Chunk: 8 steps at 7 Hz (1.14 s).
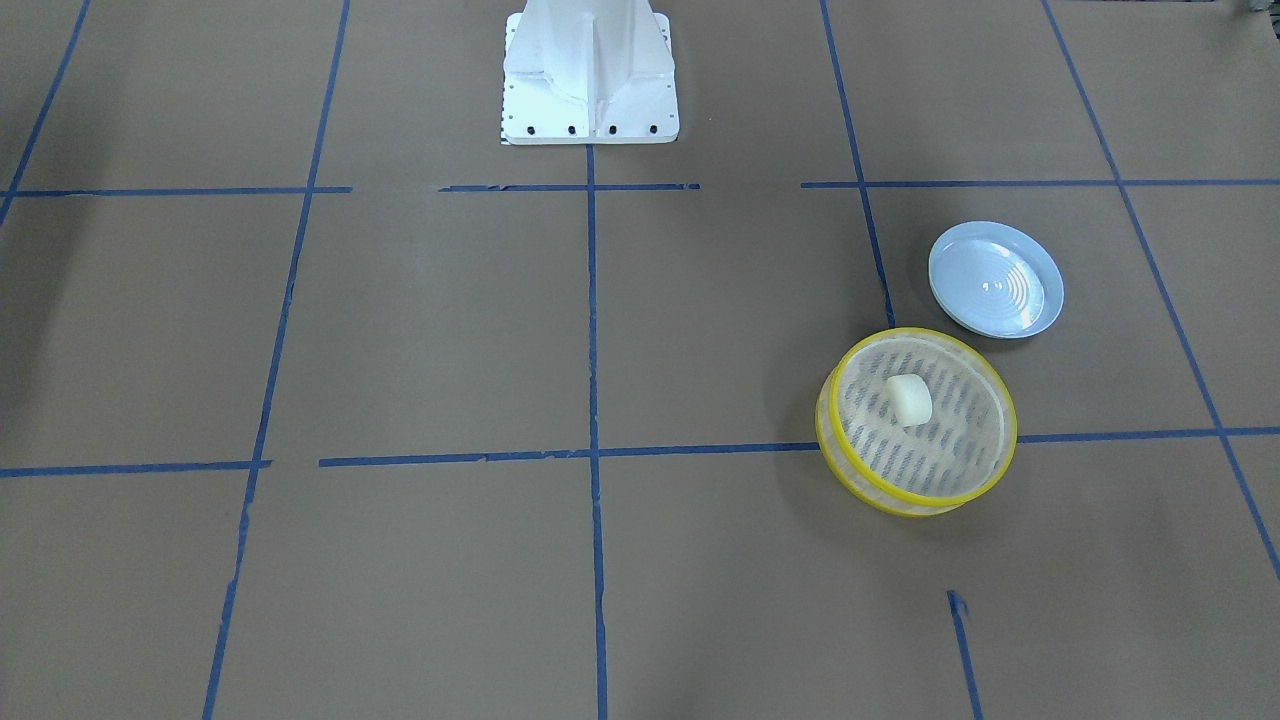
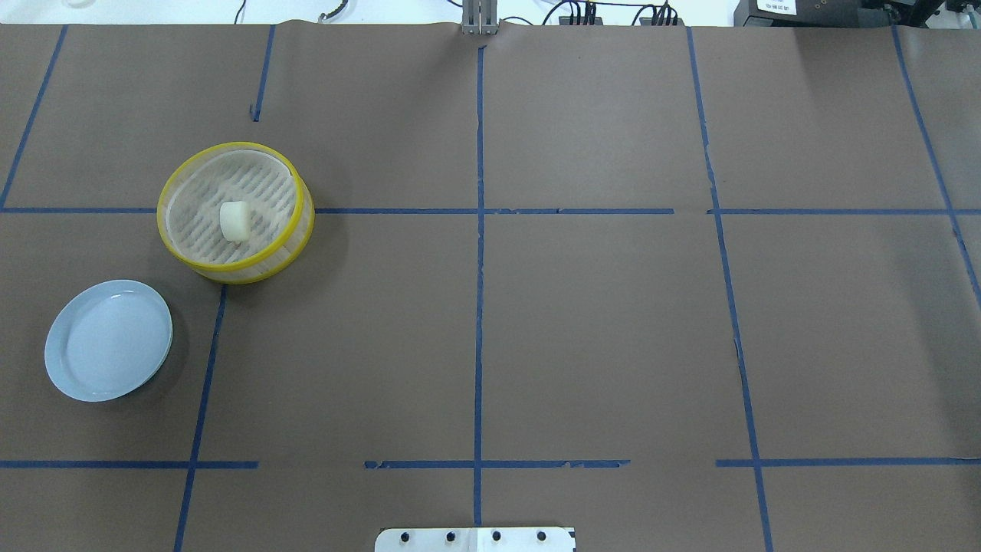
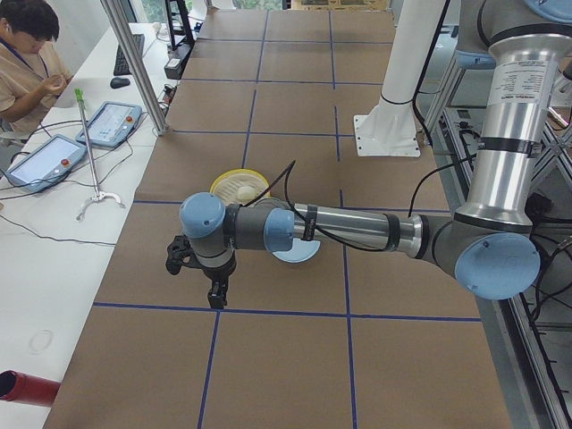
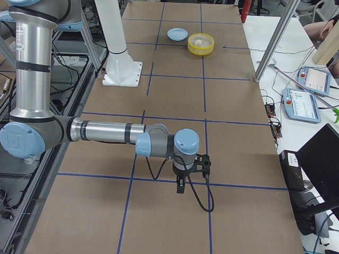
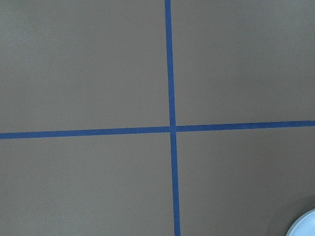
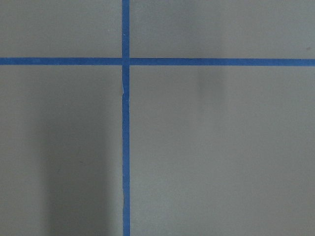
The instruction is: Place bun in steamer
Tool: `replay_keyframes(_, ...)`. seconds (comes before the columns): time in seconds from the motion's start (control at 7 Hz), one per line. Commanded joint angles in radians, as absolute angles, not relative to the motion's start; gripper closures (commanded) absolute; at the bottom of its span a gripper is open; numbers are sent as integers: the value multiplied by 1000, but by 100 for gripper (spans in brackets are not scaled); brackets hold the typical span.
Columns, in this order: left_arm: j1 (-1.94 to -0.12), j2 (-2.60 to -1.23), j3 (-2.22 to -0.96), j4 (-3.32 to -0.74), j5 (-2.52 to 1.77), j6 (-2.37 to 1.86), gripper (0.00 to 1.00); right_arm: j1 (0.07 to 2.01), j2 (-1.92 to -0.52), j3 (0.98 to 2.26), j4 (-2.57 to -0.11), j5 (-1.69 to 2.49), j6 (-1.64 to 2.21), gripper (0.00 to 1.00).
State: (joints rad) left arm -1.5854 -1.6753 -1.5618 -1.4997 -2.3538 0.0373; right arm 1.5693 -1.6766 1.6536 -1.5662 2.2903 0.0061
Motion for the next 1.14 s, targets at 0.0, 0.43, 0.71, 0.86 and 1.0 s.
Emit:
replay_keyframes(0.0, -1583, -1657, -1537, -1497, -2352, 43, 0, 1569, -1677, 1654, -1566, 2290, 6, 0)
replay_keyframes(0.43, -1586, -1641, -1549, -1491, -2352, 44, 0, 1569, -1677, 1654, -1566, 2290, 6, 0)
replay_keyframes(0.71, -1589, -1646, -1565, -1421, -2352, 46, 0, 1569, -1677, 1654, -1566, 2290, 6, 0)
replay_keyframes(0.86, -1591, -1644, -1572, -1401, -2352, 95, 0, 1569, -1677, 1654, -1566, 2290, 6, 0)
replay_keyframes(1.0, -1594, -1644, -1565, -1397, -2353, 157, 0, 1569, -1677, 1654, -1566, 2290, 6, 0)
